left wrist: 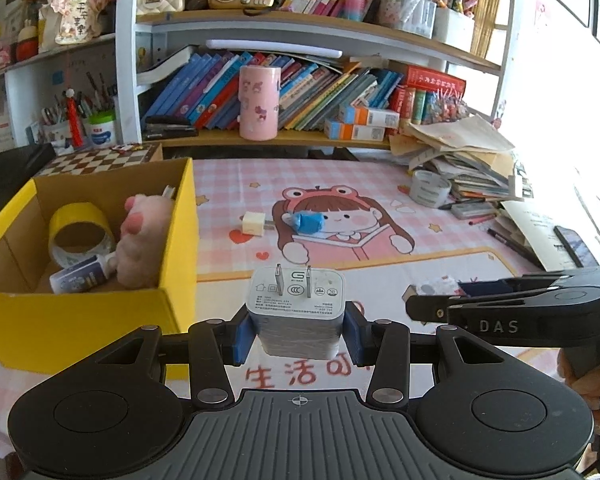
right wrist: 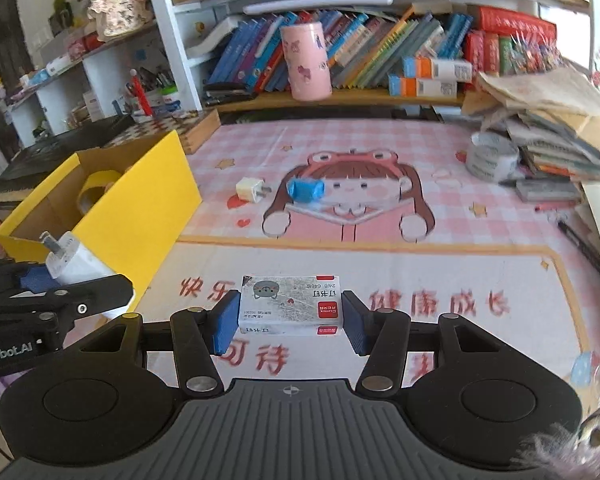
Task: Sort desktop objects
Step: 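Lift the charger with the left gripper while the right gripper carries the card box toward the yellow box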
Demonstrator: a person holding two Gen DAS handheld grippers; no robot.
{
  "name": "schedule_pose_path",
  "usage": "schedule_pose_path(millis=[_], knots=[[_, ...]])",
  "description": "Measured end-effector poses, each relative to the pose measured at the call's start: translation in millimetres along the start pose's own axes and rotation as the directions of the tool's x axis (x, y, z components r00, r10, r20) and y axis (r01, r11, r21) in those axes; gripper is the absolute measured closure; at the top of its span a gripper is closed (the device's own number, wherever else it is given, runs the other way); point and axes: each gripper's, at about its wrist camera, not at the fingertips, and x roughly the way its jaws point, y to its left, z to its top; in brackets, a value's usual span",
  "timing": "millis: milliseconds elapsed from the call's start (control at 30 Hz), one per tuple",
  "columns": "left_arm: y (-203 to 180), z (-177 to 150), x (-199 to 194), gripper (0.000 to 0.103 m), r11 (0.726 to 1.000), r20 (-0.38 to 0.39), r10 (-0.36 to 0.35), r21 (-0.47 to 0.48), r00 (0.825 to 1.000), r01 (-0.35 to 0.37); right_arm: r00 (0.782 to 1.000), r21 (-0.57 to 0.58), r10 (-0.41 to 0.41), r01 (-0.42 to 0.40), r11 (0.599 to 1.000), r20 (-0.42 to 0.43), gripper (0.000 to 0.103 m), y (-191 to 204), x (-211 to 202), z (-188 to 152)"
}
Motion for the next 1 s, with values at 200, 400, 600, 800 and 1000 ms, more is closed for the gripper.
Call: schedule_pose_path(millis=[200,400,600,800,1000], knots=[[19,-13,-17,0.059,1.0,-0.014,0.003,-0.006,1.0,-0.004,1.0,0.003,-0.006,0.006,1.0,-0.027,0.053,25,-4,-15],[35,-25,-32,0.059,1.0,-0.036,-0.009,0.004,0.999,0.009,0.999,0.007,-0.003,0.004,1.0,-0.037,0.053,52,-10,-33],[49,-41,-47,0.059,0.999,-0.064,-0.018,0.03,0.998,0.02,0.999,0.024,-0.011,0.012,1.0,-0.045,0.053,77,-16,-52],[67,-61,-69,0.059,0.999,-0.077,-0.015,0.04,0.997,0.019,0.999,0.033,0.0,0.001,0.999,-0.053,0.053,105,-20,-72],[91,-79,-88,0.059,0.999,-0.096,0.031,0.023,0.995,-0.029,0.997,0.024,0.021,-0.02,1.0,-0.068,0.053,136,-22,-88]])
